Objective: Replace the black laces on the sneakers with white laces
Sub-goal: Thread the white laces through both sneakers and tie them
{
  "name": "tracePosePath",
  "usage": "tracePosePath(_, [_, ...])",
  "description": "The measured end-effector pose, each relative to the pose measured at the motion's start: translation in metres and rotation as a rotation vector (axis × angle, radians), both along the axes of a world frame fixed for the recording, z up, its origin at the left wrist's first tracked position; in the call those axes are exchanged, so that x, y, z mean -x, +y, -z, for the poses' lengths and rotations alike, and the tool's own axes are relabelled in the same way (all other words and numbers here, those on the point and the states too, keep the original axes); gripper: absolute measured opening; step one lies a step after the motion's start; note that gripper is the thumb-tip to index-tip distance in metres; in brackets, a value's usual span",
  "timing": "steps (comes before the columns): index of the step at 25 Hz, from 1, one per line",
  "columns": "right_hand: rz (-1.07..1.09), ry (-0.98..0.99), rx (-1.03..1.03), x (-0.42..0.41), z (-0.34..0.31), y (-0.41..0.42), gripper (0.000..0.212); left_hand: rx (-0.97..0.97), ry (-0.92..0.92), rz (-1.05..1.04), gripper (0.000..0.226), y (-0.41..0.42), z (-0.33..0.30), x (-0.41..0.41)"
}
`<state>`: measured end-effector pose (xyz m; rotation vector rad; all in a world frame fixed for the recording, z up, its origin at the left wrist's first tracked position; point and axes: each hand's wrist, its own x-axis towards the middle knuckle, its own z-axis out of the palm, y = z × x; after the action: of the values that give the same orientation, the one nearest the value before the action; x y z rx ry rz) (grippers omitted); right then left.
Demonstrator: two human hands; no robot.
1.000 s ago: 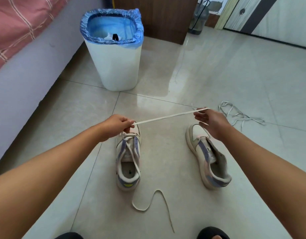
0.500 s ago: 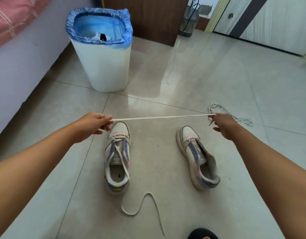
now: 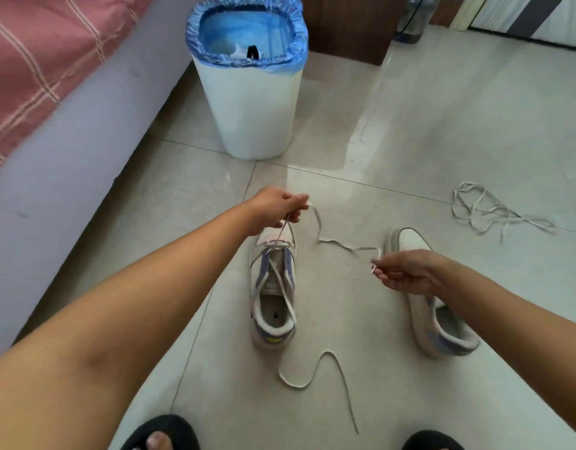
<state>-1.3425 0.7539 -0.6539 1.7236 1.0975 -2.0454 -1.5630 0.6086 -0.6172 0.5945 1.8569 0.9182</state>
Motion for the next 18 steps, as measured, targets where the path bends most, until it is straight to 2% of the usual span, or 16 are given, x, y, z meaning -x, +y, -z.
tracePosePath(4, [0.027,0.046,-0.032,0.046,0.018,-0.056,0.019,0.046,0.105,0.119,0.027,0.025,0.011,-0.012])
tracePosePath(8, [0.218,0.156,-0.151,0.084,0.023,-0.093,0.023,0.099,0.357,0.304,0.029,0.024,0.021,-0.016])
tracePosePath(13, [0.304,0.178,-0.268,0.098,0.032,-0.103,0.023,0.129,0.521,0.100,0.018,-0.031,0.026,0.005])
tracePosePath(18, [0.289,0.234,-0.350,0.095,0.032,-0.107,0.022,0.201,0.575,0.225,0.016,-0.068,0.034,-0.008])
